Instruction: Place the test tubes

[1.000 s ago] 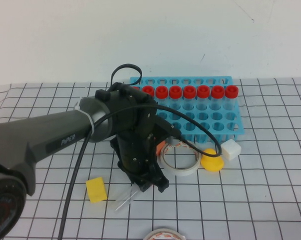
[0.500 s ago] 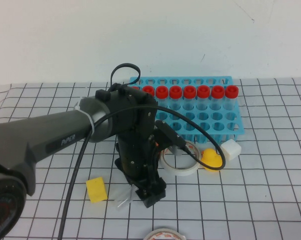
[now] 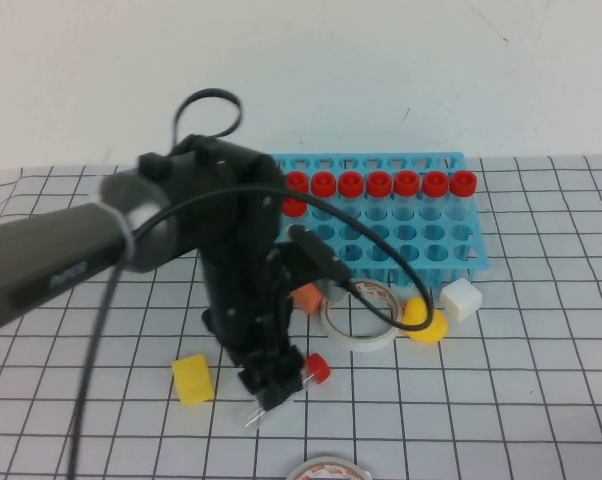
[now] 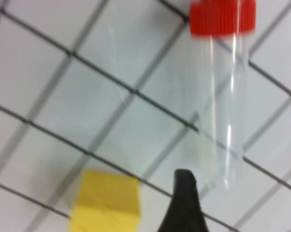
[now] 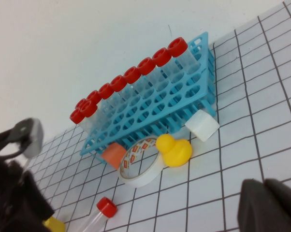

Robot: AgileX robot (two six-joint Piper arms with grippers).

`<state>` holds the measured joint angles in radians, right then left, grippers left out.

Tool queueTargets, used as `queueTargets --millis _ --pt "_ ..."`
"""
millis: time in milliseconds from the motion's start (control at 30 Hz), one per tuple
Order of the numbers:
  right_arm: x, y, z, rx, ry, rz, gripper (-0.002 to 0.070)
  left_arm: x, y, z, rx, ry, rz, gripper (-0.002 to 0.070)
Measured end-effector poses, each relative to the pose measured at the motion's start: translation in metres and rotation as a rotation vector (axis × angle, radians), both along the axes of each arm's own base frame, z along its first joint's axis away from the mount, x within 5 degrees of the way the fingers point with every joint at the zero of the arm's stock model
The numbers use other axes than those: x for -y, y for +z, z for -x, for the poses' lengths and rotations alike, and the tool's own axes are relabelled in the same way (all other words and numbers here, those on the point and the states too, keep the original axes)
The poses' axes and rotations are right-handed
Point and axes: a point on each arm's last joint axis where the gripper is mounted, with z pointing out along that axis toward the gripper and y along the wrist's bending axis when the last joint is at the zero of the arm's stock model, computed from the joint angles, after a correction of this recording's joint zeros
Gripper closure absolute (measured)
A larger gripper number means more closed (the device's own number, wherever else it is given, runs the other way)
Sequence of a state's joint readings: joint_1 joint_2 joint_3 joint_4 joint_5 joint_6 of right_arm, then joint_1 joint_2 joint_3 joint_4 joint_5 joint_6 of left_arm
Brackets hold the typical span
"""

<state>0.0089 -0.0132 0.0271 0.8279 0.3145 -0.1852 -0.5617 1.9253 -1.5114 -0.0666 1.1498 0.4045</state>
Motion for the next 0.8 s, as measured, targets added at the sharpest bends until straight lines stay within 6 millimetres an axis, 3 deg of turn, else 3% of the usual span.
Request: queueTargets --millis 133,233,433,800 --pt "0.000 0.000 0.000 0.001 0.001 0.004 0.0678 -0.025 -0.008 0.021 -0.010 0.056 0.034 0.0204" --pt "0.000 0.000 0.000 0.003 0.000 0.007 0.0678 -0.041 -0.010 0.037 0.132 0.073 0.091 0.0204" --pt "0.000 0.000 0.000 0.003 0.000 0.007 0.0678 -0.040 -0.006 0.034 0.267 0.038 0.156 0.0204" --pt "0.000 0.000 0.000 0.003 0.000 0.007 0.0678 -0.028 -0.019 0.036 0.148 -0.059 0.122 0.0204"
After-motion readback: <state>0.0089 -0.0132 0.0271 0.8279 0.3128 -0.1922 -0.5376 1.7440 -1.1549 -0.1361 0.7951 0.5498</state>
